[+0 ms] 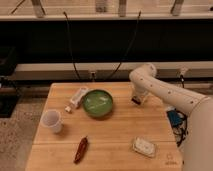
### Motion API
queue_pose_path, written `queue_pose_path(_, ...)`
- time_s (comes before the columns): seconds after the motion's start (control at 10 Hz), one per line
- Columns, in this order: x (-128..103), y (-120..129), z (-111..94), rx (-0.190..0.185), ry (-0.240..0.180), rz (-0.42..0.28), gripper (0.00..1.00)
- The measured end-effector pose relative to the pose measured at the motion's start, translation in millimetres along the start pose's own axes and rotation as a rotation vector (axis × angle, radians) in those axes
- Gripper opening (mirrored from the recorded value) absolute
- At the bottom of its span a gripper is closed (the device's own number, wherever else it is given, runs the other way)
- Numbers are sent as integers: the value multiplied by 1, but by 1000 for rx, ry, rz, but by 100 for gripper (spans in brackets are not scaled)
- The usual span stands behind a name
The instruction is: Place the eraser on the white sponge
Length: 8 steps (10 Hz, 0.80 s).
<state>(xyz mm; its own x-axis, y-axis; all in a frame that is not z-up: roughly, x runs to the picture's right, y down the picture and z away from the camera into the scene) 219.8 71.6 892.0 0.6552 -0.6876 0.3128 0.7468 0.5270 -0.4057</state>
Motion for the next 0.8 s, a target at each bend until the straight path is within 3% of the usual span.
queue_pose_path(0.8, -7, 18, -10, 1, 3, -31, 0)
